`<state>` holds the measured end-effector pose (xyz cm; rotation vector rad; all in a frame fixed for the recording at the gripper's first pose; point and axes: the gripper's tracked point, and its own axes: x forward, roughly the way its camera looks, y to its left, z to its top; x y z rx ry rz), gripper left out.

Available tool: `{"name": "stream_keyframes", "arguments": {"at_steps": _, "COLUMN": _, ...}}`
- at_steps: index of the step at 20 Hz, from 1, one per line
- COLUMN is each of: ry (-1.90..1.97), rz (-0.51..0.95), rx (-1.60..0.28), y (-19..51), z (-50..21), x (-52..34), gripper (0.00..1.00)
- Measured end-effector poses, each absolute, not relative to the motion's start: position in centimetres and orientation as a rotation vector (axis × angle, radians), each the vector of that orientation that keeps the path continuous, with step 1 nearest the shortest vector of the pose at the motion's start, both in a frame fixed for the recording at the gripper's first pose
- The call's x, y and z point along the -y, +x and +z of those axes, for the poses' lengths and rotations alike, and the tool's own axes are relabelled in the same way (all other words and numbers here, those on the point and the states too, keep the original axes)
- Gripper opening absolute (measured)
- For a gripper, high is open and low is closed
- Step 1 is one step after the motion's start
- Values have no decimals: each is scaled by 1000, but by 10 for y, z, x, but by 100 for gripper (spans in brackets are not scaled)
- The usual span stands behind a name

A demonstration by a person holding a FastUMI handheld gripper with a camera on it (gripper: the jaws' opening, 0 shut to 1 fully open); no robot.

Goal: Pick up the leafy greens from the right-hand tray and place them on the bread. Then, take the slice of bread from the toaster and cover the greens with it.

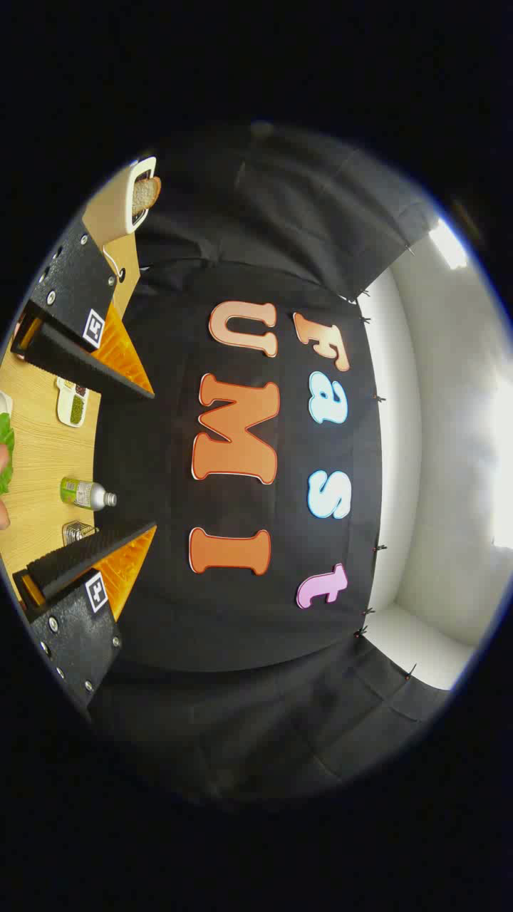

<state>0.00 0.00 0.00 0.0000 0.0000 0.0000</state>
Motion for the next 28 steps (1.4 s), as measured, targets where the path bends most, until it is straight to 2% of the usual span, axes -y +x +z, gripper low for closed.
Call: {"name": "stream_keyframes", "arguments": {"at_steps": 28, "ry": 67, "rz": -12, "rx": -155, "y": 8, "z": -36, "x": 5, "gripper": 98}}
